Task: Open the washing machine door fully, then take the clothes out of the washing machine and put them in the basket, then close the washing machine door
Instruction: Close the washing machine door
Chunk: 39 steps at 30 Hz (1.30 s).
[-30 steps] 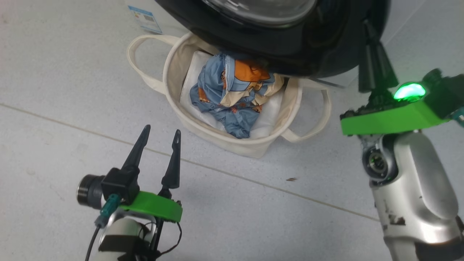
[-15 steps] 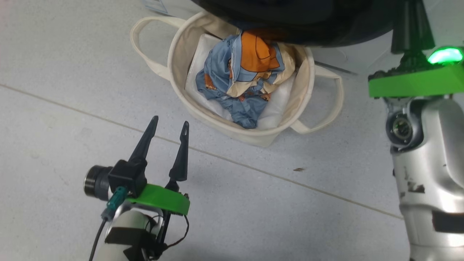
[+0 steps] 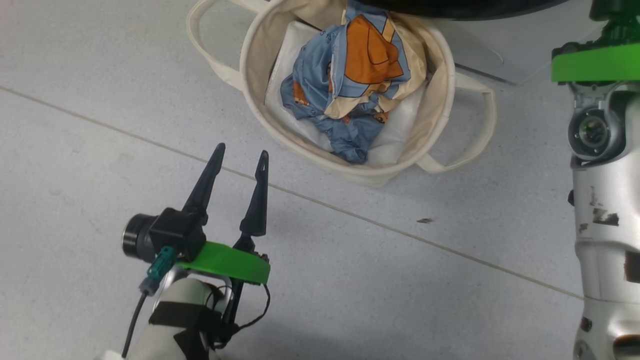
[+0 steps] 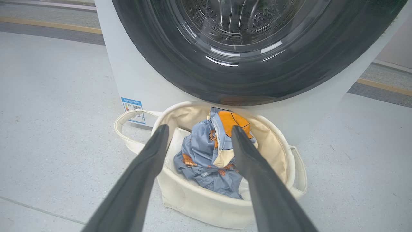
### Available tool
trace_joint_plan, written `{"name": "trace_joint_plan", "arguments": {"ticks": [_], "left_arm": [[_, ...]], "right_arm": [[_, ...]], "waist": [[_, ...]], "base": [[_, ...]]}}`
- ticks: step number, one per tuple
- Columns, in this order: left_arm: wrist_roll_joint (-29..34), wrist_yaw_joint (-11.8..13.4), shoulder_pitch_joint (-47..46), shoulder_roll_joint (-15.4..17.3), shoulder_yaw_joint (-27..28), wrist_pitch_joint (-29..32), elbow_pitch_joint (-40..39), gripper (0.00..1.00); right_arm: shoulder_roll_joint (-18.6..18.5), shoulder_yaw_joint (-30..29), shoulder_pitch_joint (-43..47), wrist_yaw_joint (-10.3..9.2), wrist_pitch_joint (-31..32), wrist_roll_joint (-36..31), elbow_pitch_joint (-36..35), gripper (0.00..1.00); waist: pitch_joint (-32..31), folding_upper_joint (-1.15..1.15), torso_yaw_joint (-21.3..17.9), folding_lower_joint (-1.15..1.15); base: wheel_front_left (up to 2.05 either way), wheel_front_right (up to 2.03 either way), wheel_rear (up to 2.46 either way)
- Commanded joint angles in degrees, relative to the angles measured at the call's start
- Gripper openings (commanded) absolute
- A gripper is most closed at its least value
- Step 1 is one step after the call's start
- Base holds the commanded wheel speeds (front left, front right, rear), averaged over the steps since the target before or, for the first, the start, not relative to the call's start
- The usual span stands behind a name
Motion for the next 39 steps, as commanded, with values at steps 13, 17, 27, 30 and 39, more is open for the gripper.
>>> {"name": "trace_joint_plan", "arguments": {"ticks": [13,17,27,30,39], "left_arm": [[-1.32,0.05,-0.51,0.7,0.8,-0.51,-1.97,1.0],[-1.23,-0.2,-0.27,0.7,0.83,-0.51,-1.49,1.0],[-1.45,-1.32,1.7,0.7,1.68,-0.51,1.26,1.0],[-1.55,-1.52,2.75,0.7,2.17,-0.51,2.21,1.0],[-1.25,-3.72,6.63,0.7,5.02,-0.51,4.61,1.0]], "right_arm": [[0.69,-0.07,-2.06,0.41,-0.21,4.63,0.52,0.0],[0.78,0.33,-1.0,0.41,-0.21,4.87,0.69,0.0],[0.93,6.67,8.54,0.41,-0.21,3.22,-1.86,0.0],[1.17,8.28,12.7,0.41,-0.21,3.22,-3.79,0.0],[0.63,14.29,25.94,0.41,-0.21,1.05,-8.37,0.0]], "waist": [[0.11,0.0,0.3,0.0],[-1.17,0.0,-0.04,0.0],[-8.06,0.0,-1.79,0.0],[-10.72,0.0,-2.39,0.0],[-17.7,0.0,-5.52,0.0]], "base": [[0.0,0.0,0.0],[0.0,0.0,0.0],[0.0,0.0,0.0],[0.0,0.0,0.0],[0.0,0.0,0.0]]}}
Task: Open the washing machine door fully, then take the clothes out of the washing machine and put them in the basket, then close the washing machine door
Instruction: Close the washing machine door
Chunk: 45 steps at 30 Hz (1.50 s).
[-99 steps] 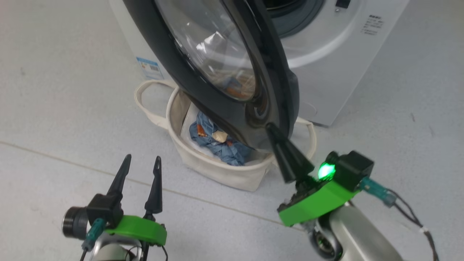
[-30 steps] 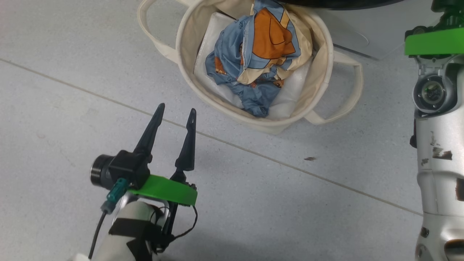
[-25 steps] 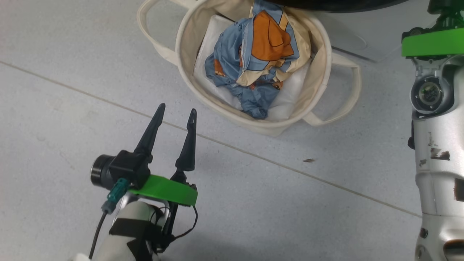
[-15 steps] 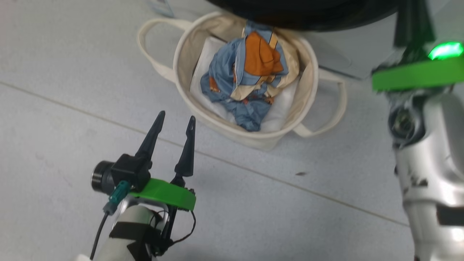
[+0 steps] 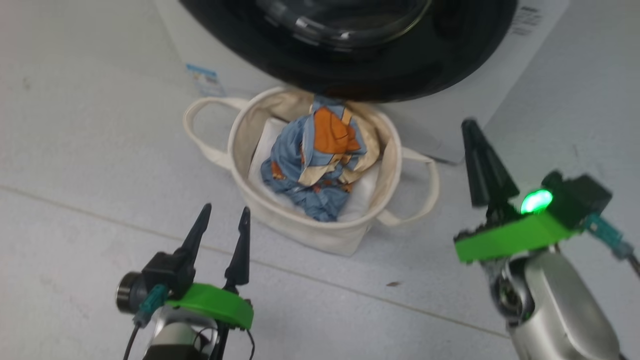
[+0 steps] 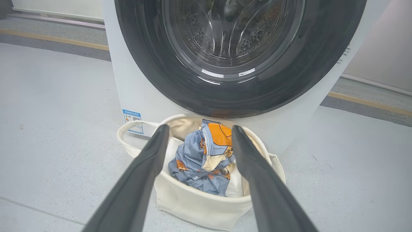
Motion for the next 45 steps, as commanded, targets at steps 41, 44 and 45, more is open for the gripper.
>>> {"name": "trace_joint_plan", "arguments": {"ticks": [41,44,45], "left_arm": [[4.21,-2.57,8.08,0.71,7.13,-0.51,-2.46,1.0],[4.91,-2.16,8.11,0.71,7.35,-0.51,-3.43,1.0],[4.87,-2.06,8.26,0.71,7.39,-0.51,-3.7,1.0]], "right_arm": [[4.2,-13.56,19.85,0.0,-0.21,-9.15,-5.13,1.0],[4.2,-13.54,19.82,0.0,-0.21,-9.49,-5.29,1.0],[4.2,-13.65,19.79,0.0,-0.21,-9.67,-5.42,1.0]], "waist": [[-10.96,0.0,-7.06,0.0],[-11.08,0.0,-6.99,0.0],[-11.1,0.0,-6.98,0.0]], "base": [[0.0,0.0,0.0],[0.0,0.0,0.0],[0.0,0.0,0.0]]}}
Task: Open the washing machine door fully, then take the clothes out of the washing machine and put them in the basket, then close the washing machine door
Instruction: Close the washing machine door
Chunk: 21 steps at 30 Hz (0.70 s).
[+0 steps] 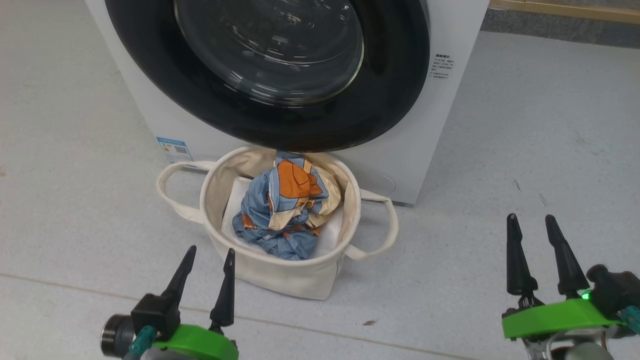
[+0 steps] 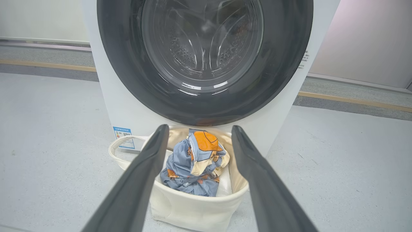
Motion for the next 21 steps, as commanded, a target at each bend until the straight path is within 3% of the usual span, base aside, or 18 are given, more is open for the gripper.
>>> {"name": "trace_joint_plan", "arguments": {"ticks": [1,21], "left_arm": [[0.22,0.46,-0.81,0.48,1.82,-0.51,-2.5,1.0],[-1.09,0.59,0.91,0.48,0.73,-0.51,-1.44,1.0]], "right_arm": [[-0.26,1.14,-0.86,0.0,-0.22,-0.87,-2.06,1.0],[-0.26,-0.12,0.86,0.0,-0.22,-2.84,-0.48,1.0]], "waist": [[-0.08,0.0,0.04,0.0],[-3.97,0.0,0.0,0.0]], "base": [[0.0,0.0,0.0],[0.0,0.0,0.0]]}}
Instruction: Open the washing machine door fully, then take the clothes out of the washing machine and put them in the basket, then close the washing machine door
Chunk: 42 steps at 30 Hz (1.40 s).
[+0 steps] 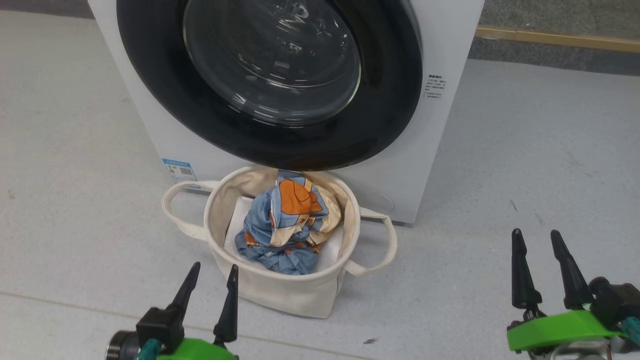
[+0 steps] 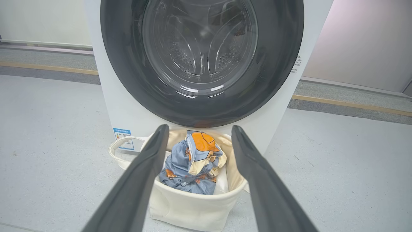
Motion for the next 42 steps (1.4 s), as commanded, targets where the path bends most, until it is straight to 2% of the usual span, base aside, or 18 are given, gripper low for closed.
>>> {"name": "trace_joint_plan", "arguments": {"ticks": [1,21,42], "left_arm": [[-0.14,0.12,-1.04,0.47,1.56,-0.51,-1.87,1.0],[0.2,-0.92,0.39,0.47,0.15,-0.51,-1.06,1.0],[-0.06,-1.31,0.1,0.47,0.05,-0.51,-0.28,1.0]], "right_arm": [[-0.34,1.46,-0.99,0.0,-0.22,-0.4,-1.65,1.0],[-0.34,1.98,-0.54,0.0,-0.22,-0.25,-1.2,1.0],[-0.33,2.11,-0.34,0.0,-0.22,0.01,-1.04,1.0]], "waist": [[-0.11,0.0,-0.09,0.0],[-2.21,0.0,-1.47,0.0],[-2.24,0.0,-1.22,0.0]], "base": [[0.0,0.0,0.0],[0.0,0.0,0.0],[0.0,0.0,0.0]]}}
